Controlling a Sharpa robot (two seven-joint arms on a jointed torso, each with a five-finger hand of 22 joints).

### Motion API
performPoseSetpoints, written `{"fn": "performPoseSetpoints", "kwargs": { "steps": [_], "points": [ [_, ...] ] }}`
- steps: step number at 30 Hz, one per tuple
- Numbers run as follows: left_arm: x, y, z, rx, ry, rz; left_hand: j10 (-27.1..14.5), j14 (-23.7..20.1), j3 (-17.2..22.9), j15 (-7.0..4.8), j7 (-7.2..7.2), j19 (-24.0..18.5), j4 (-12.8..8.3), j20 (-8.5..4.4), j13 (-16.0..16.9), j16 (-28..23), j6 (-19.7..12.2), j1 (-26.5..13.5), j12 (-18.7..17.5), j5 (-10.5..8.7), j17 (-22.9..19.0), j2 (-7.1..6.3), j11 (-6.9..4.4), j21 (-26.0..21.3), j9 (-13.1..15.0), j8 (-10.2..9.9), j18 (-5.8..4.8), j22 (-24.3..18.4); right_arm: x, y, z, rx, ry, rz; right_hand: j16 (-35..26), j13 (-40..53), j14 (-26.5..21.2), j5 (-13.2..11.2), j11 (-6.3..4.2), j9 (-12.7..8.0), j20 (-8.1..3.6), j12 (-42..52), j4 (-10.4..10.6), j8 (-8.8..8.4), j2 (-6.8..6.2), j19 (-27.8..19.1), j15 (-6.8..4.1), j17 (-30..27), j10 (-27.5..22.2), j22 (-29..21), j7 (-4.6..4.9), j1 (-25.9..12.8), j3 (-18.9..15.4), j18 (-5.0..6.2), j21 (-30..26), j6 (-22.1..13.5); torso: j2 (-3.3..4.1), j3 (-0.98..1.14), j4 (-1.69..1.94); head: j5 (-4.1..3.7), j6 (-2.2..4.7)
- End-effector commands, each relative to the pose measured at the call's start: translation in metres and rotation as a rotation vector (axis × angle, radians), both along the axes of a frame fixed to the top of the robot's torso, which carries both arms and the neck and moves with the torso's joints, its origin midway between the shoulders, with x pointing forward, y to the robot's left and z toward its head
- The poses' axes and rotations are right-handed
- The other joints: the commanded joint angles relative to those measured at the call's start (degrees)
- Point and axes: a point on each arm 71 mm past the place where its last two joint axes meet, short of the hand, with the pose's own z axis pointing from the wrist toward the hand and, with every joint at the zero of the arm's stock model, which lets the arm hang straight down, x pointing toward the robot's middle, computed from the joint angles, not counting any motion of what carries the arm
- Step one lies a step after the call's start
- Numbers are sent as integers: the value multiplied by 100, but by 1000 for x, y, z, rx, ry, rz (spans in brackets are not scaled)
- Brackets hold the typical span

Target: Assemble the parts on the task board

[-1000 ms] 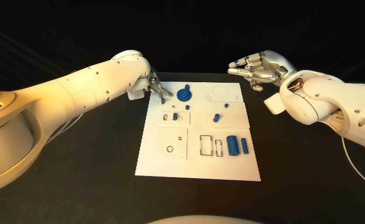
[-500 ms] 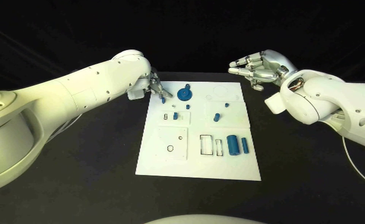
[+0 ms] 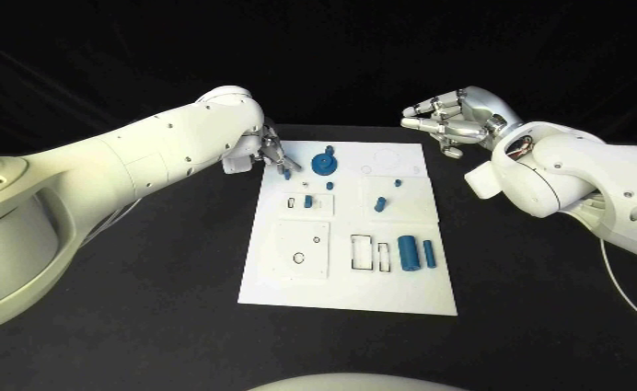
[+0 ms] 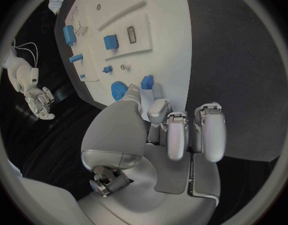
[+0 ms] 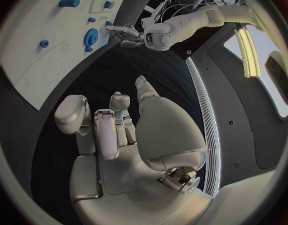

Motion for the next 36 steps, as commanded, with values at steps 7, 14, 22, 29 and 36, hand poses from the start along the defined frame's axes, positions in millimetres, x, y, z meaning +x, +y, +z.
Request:
{"fn": "performPoseSetpoints", "kwargs": {
  "steps": [7,14,22,29,36],
  "points": [
    [-2,-1,-1,-10,34,-6,31,603,-43,-37,-26,320,-13,-5,1,14,61,37,33,26,1510,72,-13,24,33,67,-34,974,0,2,-1,-1,3,17,-26,7,316,35,5,-7,0,1,3,33,36,-35,11,432,-22,-4,-9,-22,-35,48,-35,-37,3,4,4,2,-12],
    [-3,0,-2,-7,41,-8,33,603,-51,-44,-32,322,-35,-12,-1,14,62,76,34,27,1510,84,-20,26,51,87,-35,977,0,1,-2,-3,6,15,-30,4,315,33,5,-7,0,0,5,35,44,-37,11,428,-23,-8,-10,-19,-37,49,-38,-37,1,6,-1,9,-17],
    [-3,0,-2,-7,42,-9,33,603,-56,-49,-37,322,-53,-17,-4,14,61,109,33,27,1510,93,-25,27,65,104,-36,979,0,1,-3,-3,7,15,-26,8,317,31,5,-7,0,8,7,38,58,-34,11,434,-20,-5,-10,-8,-40,48,-37,-38,1,4,-2,16,-23],
    [-3,-1,-1,-21,32,-5,27,603,-14,-62,-48,315,-155,-33,-21,14,35,289,21,26,1510,215,-37,14,115,153,-32,968,0,2,-3,-3,8,15,-25,9,317,30,5,-7,0,9,7,39,60,-34,11,434,-20,-4,-10,-6,-40,48,-37,-38,2,2,-2,14,-34],
    [-3,-2,-1,-73,32,-1,-51,603,587,-116,-108,290,-708,-84,-111,14,-161,1222,-84,-28,1510,693,-103,-22,140,109,-21,931,1,2,-3,-4,10,16,-32,3,315,26,4,-7,0,6,5,42,72,-33,11,426,-23,-5,-10,7,-44,48,-38,-39,-1,1,1,2,-55]
  ]
}}
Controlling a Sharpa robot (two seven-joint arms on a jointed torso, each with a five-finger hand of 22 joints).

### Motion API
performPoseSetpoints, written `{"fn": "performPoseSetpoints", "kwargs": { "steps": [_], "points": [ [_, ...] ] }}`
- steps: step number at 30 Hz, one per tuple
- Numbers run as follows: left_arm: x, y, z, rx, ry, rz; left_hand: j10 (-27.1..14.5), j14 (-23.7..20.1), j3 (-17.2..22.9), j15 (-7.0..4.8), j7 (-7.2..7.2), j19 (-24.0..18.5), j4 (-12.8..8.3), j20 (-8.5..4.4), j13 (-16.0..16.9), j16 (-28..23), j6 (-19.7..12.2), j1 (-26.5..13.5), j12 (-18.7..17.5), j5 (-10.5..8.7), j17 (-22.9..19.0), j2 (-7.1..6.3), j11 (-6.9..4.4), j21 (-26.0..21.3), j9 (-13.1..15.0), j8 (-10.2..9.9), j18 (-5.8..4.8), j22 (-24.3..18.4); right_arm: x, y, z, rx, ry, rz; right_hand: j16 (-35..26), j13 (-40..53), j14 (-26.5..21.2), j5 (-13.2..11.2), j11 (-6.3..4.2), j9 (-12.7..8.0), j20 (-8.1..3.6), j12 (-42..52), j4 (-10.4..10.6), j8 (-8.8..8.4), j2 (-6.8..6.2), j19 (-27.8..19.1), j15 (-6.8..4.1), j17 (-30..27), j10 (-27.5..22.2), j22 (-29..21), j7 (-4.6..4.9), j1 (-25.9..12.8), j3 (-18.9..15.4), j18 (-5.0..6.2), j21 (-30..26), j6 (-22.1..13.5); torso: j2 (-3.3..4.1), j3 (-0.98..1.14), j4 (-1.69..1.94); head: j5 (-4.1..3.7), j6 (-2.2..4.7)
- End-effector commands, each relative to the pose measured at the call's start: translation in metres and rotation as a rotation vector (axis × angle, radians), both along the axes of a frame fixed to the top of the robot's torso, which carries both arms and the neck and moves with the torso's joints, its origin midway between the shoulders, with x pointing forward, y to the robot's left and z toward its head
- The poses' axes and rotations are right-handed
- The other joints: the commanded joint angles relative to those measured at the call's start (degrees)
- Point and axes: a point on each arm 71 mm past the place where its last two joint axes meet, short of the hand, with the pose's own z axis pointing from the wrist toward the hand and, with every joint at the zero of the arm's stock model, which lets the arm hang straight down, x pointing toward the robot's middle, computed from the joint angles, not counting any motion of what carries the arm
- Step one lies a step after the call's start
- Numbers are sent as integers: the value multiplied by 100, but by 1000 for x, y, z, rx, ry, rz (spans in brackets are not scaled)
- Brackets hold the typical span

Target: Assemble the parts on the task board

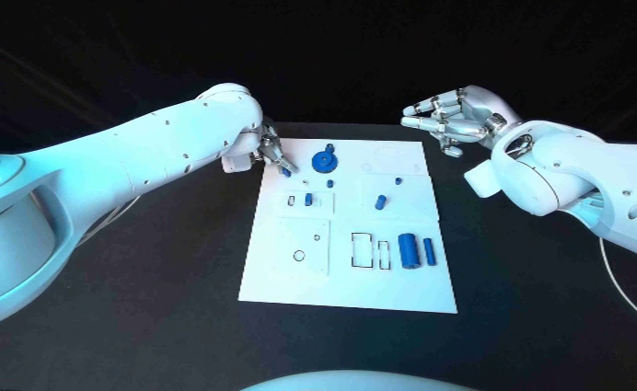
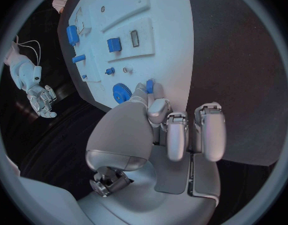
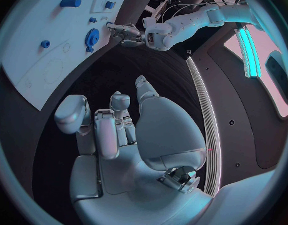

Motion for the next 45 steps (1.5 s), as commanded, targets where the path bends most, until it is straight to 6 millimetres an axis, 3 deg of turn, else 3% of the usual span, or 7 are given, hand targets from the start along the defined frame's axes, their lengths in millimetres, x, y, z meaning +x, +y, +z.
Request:
{"fn": "performPoseSetpoints", "kwargs": {
  "steps": [1,11,25,32,45],
  "points": [
    [0,-3,0,-57,6,-5,-28,602,229,-34,-6,285,-191,-46,-37,14,-76,342,-62,-20,1507,164,-36,-26,12,16,-20,923,0,2,-1,-2,4,17,-31,3,315,26,4,-7,0,6,-3,19,73,-33,11,423,-23,-6,-10,7,-35,49,-38,-39,0,-3,3,-11,-15],
    [-5,0,1,-102,19,-7,-53,602,484,-17,25,240,-362,-53,-79,14,-124,523,-120,-31,1507,159,-10,-92,22,0,-1,848,1,1,-3,-5,11,17,-31,3,315,26,4,-7,0,6,-3,19,73,-33,11,423,-23,-6,-10,7,-35,49,-38,-39,-5,4,1,3,-22],
    [-31,6,11,-173,-93,-28,-8,602,536,-12,21,251,-395,-56,-40,14,-92,512,-77,-32,1507,87,-11,-80,41,27,-5,867,2,-1,-4,-6,18,12,-34,1,315,22,4,-7,0,7,-4,21,78,-37,11,420,-25,-16,-10,15,-39,51,-44,-40,-26,4,42,-8,-24],
    [-44,9,4,-169,-143,-48,24,602,561,-14,15,267,-399,-58,-11,14,-72,496,-46,-31,1507,55,-16,-58,49,40,-13,894,2,0,-5,-5,23,13,-39,-9,313,11,5,-8,1,-2,-2,23,79,-42,11,413,-33,-28,-8,17,-50,53,-52,-43,-45,3,81,-9,-60],
    [-63,5,-17,-146,-91,-85,35,602,576,-16,12,271,-399,-59,-3,14,-63,491,-36,-32,1507,49,-19,-53,52,45,-14,900,2,1,-8,-5,29,15,-39,-9,313,11,5,-8,1,-2,-2,23,79,-42,11,413,-33,-28,-8,17,-50,53,-52,-43,-33,-5,69,-3,-78]
  ]
}}
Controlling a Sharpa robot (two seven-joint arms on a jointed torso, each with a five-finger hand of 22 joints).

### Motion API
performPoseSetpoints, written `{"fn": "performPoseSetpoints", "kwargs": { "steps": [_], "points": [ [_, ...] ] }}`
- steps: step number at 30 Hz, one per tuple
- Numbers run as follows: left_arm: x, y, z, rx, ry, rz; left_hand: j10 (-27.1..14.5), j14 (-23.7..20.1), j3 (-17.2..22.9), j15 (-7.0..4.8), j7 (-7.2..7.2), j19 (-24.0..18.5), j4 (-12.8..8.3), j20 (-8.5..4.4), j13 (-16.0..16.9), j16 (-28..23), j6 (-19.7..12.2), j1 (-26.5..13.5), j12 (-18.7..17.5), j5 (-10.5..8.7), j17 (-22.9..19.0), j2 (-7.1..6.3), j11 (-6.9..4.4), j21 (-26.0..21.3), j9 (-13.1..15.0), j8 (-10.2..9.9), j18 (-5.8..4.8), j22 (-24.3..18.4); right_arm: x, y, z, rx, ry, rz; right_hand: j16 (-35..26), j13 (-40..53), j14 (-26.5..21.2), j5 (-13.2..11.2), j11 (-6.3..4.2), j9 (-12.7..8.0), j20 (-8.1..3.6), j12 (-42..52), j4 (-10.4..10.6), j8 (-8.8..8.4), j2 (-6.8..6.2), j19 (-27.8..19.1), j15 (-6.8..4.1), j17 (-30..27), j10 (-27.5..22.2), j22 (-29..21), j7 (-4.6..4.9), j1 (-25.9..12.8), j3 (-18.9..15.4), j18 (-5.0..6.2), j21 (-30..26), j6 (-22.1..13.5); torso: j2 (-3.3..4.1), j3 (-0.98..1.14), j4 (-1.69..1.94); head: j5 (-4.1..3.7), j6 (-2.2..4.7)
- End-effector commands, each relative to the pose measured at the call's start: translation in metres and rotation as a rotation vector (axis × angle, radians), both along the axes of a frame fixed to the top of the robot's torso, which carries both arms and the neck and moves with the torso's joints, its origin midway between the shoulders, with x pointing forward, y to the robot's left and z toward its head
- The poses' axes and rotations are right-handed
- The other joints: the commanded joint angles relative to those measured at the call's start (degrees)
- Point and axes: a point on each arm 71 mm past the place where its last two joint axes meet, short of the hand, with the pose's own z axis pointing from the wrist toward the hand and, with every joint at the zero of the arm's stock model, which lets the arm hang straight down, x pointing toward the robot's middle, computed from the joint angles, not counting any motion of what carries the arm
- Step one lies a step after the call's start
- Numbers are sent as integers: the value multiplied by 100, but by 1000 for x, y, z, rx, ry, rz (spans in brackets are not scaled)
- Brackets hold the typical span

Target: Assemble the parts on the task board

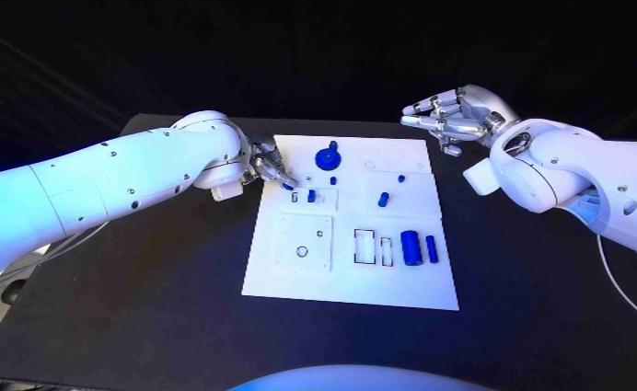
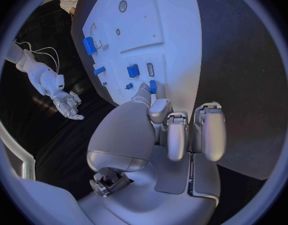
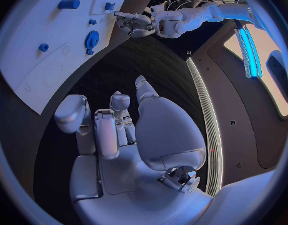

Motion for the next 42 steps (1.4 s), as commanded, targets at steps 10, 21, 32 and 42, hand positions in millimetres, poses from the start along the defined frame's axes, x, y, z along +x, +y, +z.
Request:
{"fn": "performPoseSetpoints", "kwargs": {
  "steps": [10,21,32,42],
  "points": [
    [-10,-9,-7,19,26,-55,51,602,312,-17,-32,293,-260,-41,18,14,61,102,21,7,1509,35,-5,14,9,35,-14,903,-1,2,-2,-1,11,16,-39,-10,313,11,5,-8,1,-2,7,23,49,-42,11,416,-34,-4,-8,-13,-27,53,-25,-44,8,8,-5,-1,-30],
    [-14,-12,-9,40,52,-70,59,602,322,-19,-34,293,-260,-42,22,14,68,94,26,7,1509,26,-6,14,12,40,-13,903,-1,1,-2,-1,12,16,-39,-10,313,11,5,-8,1,-2,7,23,49,-42,11,416,-34,-4,-8,-13,-27,53,-25,-44,5,10,-5,2,-52],
    [-14,-11,-10,71,62,-70,52,602,334,-21,-35,291,-253,-43,-5,14,76,73,2,6,1509,11,-8,9,16,46,-12,898,-1,1,-2,-1,12,17,-39,-10,313,11,5,-8,1,-2,7,23,49,-42,11,416,-34,-4,-8,-13,-27,53,-25,-44,5,9,1,5,-70],
    [-13,-10,-10,101,65,-45,75,602,360,-27,-45,297,-226,-47,1,14,105,1,10,6,1509,-32,-15,14,33,71,-14,907,-2,1,-2,-1,11,16,-39,-10,313,11,5,-8,1,-2,7,23,49,-42,11,416,-34,-4,-8,-13,-27,53,-25,-44,7,10,-3,14,-85]
  ]
}}
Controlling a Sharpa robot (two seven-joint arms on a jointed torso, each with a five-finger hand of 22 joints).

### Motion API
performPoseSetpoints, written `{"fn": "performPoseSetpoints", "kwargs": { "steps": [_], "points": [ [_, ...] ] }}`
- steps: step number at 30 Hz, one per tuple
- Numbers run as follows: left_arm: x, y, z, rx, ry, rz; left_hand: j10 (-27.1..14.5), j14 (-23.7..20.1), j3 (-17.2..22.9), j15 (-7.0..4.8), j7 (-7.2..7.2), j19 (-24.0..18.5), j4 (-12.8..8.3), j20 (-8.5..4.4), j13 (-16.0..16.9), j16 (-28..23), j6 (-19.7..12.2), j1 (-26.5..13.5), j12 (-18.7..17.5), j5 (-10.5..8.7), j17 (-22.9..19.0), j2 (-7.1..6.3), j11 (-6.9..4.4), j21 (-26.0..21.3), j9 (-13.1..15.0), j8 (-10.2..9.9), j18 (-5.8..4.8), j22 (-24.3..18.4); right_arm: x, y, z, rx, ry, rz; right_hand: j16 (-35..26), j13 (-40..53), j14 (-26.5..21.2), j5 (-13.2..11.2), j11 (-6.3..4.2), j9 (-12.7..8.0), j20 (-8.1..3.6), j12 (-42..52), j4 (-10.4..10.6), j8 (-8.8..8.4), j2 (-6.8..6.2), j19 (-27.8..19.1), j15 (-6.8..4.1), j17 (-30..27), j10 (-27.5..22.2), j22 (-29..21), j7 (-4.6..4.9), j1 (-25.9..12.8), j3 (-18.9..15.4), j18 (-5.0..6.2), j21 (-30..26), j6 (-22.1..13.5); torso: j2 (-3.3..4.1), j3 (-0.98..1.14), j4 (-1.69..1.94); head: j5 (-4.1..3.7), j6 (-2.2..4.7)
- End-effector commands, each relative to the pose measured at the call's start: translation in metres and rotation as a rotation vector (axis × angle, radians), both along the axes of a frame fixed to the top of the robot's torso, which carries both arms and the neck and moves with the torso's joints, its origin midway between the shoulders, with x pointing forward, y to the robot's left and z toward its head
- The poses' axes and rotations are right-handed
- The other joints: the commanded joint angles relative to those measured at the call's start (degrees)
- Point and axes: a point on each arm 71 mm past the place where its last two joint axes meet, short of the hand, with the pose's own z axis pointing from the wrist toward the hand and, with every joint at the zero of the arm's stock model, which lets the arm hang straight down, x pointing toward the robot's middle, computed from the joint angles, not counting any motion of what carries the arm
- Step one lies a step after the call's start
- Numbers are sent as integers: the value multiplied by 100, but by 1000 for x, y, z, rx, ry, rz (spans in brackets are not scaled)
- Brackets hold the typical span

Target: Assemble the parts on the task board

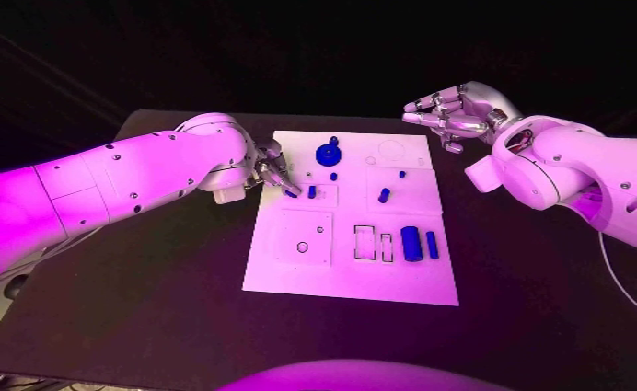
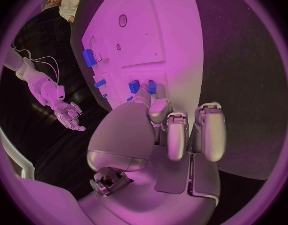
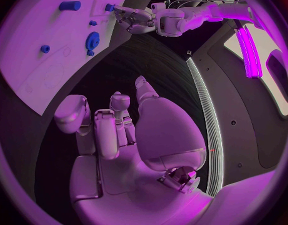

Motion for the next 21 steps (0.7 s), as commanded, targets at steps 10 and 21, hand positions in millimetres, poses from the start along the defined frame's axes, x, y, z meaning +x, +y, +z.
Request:
{"fn": "performPoseSetpoints", "kwargs": {
  "steps": [10,21],
  "points": [
    [-2,-5,-4,57,31,0,110,602,324,-50,-77,313,-191,-39,45,14,173,-198,57,27,1510,-116,-20,64,83,114,-31,971,-2,2,0,-1,6,25,-44,-8,311,-1,6,-9,2,6,14,29,60,-42,13,409,-35,-9,-6,-3,-52,53,-30,-50,0,2,-8,8,-13],
    [-1,-11,-5,64,36,-4,142,602,281,-75,-107,342,-120,-59,59,14,232,-410,76,27,1510,-271,-46,104,131,184,-44,1023,-3,5,0,6,9,54,-64,-29,303,8,11,-11,4,-10,35,32,64,-62,16,383,-56,-51,-2,-17,-91,59,-56,-62,-3,4,-2,-26,-17]
  ]
}}
